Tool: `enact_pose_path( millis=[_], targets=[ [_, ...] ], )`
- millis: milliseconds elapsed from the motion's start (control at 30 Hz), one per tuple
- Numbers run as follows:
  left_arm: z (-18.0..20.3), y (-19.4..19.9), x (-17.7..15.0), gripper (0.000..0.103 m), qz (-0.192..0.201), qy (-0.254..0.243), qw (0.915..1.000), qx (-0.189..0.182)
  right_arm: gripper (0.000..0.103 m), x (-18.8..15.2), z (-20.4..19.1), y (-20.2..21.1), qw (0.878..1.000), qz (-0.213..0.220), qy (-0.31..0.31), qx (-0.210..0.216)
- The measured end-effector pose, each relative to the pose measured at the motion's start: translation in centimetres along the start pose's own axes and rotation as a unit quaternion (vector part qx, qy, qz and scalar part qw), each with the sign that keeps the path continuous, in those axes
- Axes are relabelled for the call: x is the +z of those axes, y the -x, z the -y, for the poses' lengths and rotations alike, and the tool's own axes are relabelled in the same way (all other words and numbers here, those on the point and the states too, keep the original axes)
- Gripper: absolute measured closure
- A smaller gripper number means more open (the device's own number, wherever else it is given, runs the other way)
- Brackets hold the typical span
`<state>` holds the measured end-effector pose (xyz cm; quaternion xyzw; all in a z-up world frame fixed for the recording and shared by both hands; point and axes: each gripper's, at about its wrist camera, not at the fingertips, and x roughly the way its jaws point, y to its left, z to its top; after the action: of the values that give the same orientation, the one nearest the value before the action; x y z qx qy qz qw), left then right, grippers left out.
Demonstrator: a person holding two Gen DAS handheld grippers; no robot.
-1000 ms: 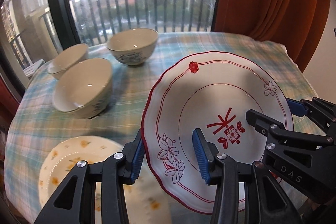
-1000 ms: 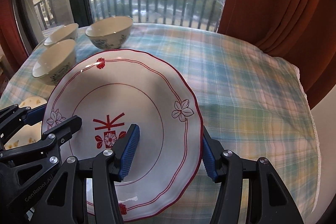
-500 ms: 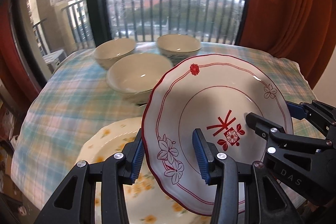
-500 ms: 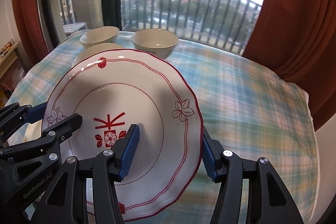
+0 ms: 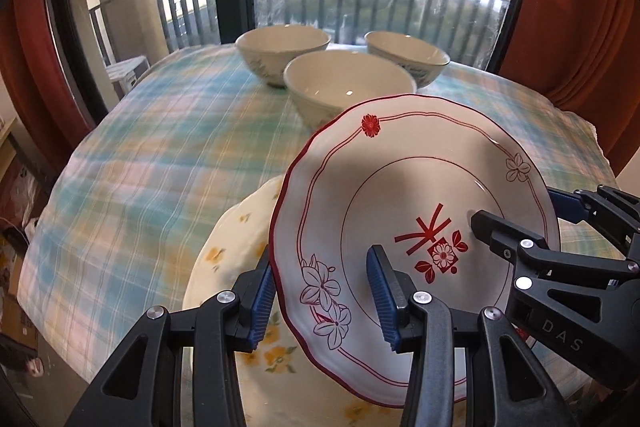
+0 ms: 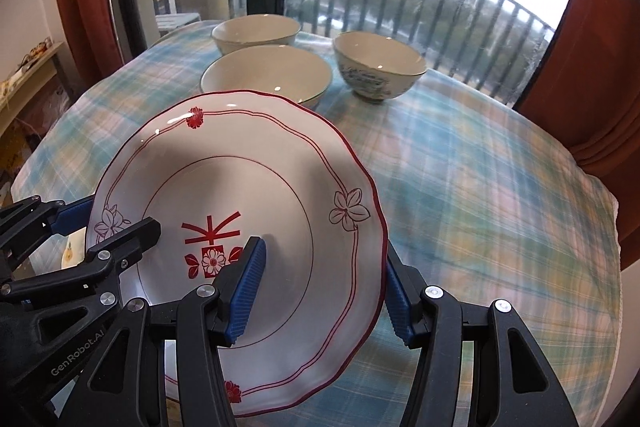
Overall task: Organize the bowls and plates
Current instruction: 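Carry the red-patterned dish onto the yellow-flower plate stack and lower it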
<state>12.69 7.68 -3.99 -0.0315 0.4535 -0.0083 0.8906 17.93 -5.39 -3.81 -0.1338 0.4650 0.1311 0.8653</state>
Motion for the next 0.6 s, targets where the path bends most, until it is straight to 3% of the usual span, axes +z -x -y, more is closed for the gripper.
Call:
enact_pose_path(
  millis=[333, 600],
  targets=[
    [-1.0, -0.1, -1.4, 0.059, -0.001, -0.001, 1.0000, 0.006, 0.043, -0.2, -2.4, -1.3, 1.000, -0.004, 0.015, -0.009],
    [-1.0, -0.1, -1.5, 0.059, 0.006, -0.007, 0.9999, 0.008, 0.043, -0.6, -2.1, -1.0, 1.000, 0.000, 0.013, 0.004]
  ],
)
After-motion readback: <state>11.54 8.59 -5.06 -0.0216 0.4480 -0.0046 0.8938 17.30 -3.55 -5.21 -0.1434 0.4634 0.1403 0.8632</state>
